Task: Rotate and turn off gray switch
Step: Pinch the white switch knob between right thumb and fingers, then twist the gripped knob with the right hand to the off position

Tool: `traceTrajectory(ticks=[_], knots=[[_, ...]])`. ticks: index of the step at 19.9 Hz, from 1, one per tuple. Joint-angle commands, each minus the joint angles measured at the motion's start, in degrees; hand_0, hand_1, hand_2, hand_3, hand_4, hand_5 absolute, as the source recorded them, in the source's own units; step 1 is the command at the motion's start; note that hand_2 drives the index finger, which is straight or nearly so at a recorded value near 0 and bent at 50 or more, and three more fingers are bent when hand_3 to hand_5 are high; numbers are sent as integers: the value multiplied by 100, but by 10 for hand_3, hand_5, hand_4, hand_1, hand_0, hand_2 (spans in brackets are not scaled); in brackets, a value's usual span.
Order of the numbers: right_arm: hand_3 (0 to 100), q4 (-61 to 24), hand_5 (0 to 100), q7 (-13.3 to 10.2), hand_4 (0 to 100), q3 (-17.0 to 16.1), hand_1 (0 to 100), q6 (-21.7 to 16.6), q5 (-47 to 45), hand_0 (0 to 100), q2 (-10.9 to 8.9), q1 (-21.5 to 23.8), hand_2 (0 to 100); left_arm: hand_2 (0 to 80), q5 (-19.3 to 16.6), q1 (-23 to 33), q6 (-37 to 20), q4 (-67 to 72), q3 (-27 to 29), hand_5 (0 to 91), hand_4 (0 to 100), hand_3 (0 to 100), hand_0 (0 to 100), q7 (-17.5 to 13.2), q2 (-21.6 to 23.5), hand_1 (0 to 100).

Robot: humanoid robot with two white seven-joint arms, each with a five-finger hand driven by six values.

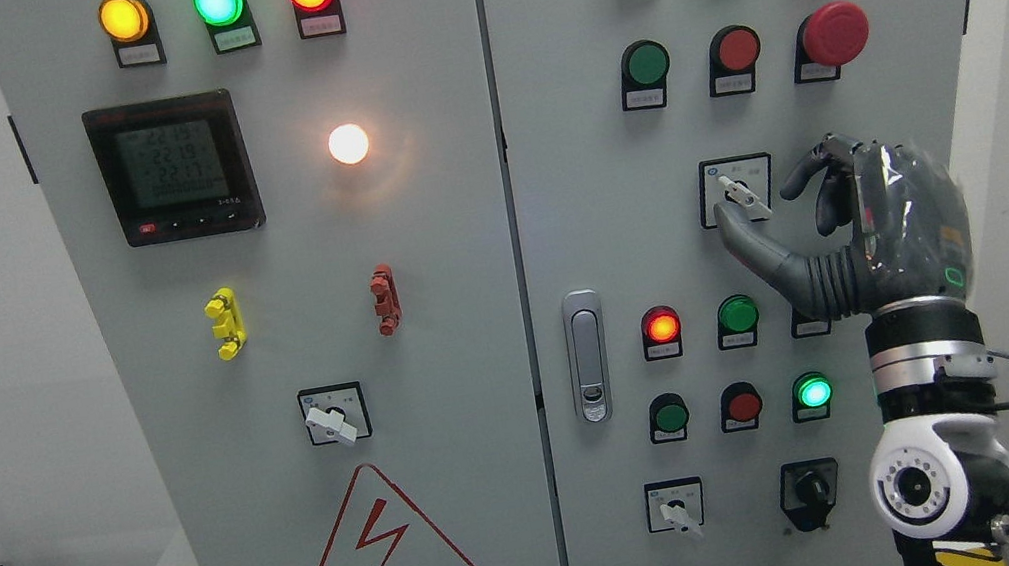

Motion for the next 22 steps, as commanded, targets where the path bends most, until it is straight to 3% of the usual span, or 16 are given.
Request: traceTrajectory(ticks=[1,22], knots=[[971,83,1000,4,935,57,420,-3,33,20,7,-23,633,0,0,0,-3,79,-9,0,0,0,120,-20,0,389],[979,144,1000,4,936,66,431,5,95,169,16,-85,669,0,0,0,-3,79,-9,0,0,0,120,-12,0,389]])
